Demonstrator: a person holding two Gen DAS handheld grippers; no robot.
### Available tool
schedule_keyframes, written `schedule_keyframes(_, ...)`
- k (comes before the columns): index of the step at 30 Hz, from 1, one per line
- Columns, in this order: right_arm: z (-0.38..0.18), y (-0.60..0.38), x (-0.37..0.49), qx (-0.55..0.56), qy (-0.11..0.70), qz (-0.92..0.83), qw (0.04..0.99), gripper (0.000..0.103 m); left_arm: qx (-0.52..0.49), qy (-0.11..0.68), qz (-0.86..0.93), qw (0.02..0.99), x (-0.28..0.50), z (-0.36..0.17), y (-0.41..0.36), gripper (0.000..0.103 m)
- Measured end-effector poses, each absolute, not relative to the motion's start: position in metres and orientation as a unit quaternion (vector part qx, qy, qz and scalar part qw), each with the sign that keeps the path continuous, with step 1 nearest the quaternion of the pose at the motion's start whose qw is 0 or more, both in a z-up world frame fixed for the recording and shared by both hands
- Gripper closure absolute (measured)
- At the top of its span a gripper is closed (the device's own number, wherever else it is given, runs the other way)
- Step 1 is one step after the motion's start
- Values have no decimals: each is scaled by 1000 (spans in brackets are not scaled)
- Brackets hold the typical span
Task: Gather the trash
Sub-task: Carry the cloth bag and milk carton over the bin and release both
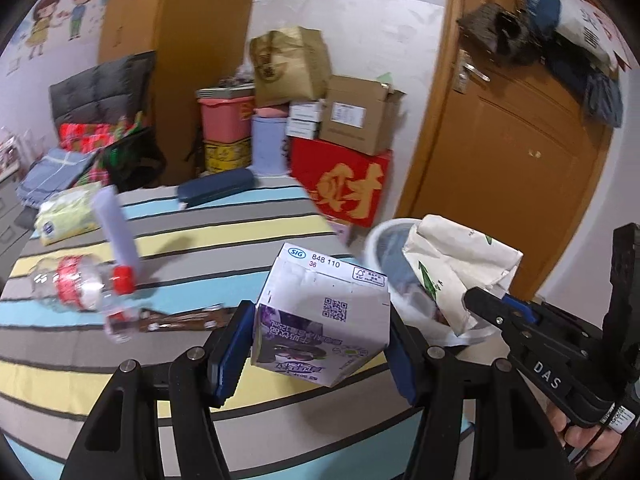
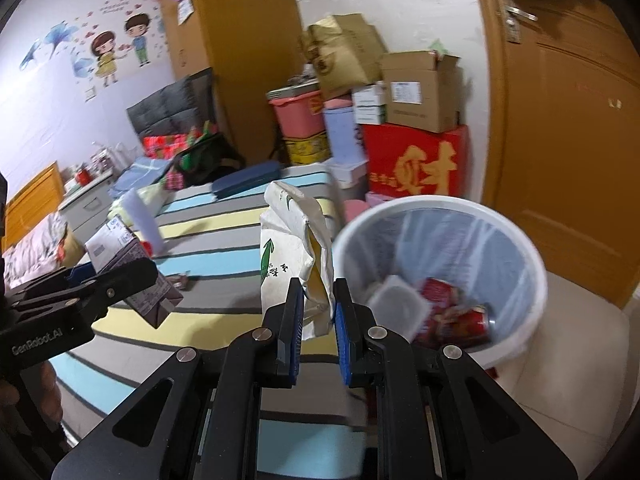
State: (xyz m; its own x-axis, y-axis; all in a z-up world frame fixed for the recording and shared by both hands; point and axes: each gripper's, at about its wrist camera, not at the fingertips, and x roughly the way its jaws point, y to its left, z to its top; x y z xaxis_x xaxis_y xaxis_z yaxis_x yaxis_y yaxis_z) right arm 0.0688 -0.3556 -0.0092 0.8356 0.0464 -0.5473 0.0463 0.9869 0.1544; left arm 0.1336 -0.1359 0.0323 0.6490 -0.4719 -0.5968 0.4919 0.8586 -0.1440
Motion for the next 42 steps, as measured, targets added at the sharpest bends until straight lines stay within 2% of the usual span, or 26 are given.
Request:
schedule_keyframes(16,-9,-420,57,101,285,-80,950,88,42,323,-328,887,127,37,-225,42)
schedule_keyframes(27,-22,-447,68,97,313,-109,938,88,58,337,-356,870,138,25,-274,42)
schedule_keyframes(42,-33,-462,84,92,336,-117,930,86,59,364,-361,857,160,5,-302,42)
